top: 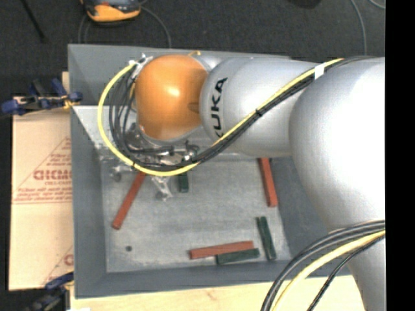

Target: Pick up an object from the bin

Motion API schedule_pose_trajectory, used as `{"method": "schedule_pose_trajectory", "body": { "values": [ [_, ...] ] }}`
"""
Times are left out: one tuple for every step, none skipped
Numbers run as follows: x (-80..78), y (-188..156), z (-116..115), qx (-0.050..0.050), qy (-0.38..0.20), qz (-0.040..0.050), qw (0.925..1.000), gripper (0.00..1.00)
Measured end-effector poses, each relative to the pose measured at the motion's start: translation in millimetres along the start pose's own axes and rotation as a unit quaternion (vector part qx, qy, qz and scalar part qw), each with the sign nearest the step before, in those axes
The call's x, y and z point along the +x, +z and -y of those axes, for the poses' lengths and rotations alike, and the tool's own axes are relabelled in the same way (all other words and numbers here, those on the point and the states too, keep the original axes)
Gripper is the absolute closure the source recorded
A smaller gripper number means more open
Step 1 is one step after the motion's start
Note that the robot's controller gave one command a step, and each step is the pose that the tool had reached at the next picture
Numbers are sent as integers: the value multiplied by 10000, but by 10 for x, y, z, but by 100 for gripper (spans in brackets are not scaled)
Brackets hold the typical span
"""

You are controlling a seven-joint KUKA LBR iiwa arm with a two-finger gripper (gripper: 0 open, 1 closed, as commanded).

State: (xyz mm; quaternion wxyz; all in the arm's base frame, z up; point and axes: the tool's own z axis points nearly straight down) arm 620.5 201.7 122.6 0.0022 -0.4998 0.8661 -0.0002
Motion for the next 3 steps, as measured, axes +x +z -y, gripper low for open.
{"method": "schedule_pose_trajectory", "body": {
  "values": [
    [0, 4, -1, -8, 11, 2, 10000, 0],
    [-125, 484, 73, 21, -1758, 31, 9844, 100],
    [-124, 485, 72, 17, -1751, 30, 9845, 100]
  ]
}}
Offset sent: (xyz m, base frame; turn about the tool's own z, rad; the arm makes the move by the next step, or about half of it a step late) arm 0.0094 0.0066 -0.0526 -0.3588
